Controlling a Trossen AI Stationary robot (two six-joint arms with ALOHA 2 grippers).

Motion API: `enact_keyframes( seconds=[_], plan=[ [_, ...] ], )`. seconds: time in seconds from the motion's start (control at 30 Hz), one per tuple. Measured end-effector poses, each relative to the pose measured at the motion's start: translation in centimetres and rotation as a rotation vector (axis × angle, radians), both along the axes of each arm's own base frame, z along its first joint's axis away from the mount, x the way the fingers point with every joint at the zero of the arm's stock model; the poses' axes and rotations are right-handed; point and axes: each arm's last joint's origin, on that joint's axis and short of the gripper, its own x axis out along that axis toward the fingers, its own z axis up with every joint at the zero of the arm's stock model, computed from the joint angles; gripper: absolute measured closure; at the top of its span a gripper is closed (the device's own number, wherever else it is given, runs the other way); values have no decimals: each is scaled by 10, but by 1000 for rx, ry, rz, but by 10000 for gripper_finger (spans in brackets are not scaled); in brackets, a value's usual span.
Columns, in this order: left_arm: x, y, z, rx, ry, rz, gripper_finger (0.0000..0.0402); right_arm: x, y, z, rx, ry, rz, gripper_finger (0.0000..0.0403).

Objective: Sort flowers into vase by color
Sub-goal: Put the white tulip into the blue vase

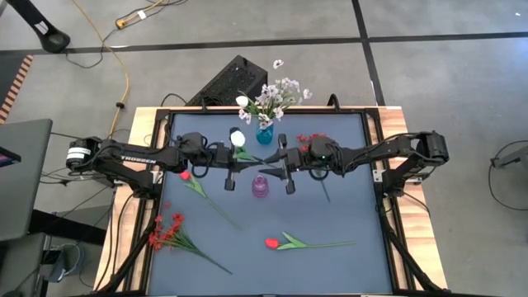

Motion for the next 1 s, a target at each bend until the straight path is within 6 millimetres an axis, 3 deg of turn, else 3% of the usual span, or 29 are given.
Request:
enact_keyframes(
  seconds=[0.23, 0.43, 0.6, 1.0],
  plan=[
    [0, 10, 1, -53, 75, 44, 401, 0, -7, -1, 64, 73, -21, 209],
    [10, 18, 21, -57, 267, 47, 401, 6, -15, 11, 49, 189, -45, 176],
    [10, 18, 35, -36, 333, 44, 401, 9, -15, 17, 22, 258, -48, 173],
    [8, 18, 30, -64, 426, 50, 401, 11, -15, 21, -4, 275, -47, 188]
  ],
)
